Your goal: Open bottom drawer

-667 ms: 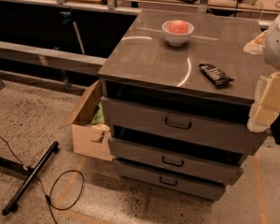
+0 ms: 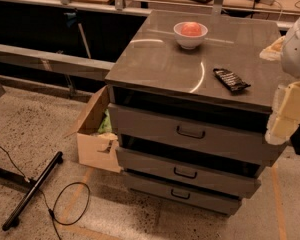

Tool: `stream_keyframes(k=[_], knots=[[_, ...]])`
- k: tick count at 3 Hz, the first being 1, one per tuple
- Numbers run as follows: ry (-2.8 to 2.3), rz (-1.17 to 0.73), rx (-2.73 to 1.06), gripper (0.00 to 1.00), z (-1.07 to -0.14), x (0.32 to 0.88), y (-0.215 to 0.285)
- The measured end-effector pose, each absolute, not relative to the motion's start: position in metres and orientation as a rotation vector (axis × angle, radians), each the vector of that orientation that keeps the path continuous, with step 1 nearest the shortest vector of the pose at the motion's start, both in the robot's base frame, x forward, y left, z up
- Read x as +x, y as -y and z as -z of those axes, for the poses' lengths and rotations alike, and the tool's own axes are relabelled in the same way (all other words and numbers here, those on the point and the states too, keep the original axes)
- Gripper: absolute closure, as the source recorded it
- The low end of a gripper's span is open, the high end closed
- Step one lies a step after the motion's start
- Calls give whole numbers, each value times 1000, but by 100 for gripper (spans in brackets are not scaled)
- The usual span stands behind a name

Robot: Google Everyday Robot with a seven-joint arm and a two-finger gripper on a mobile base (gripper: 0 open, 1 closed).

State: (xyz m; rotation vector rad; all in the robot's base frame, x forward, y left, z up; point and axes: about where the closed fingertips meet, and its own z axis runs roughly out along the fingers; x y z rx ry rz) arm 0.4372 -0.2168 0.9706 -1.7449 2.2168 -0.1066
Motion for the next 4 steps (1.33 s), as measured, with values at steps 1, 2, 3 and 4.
stream_keyframes(k=[1, 2, 3, 4], knots=[[-2229, 148, -1744, 0, -954, 428, 239], [-2235, 211, -1721, 0, -925, 409, 271], [-2243, 169, -1643, 0, -888, 395, 321], [-2188, -42, -1573, 0, -843, 375, 329]])
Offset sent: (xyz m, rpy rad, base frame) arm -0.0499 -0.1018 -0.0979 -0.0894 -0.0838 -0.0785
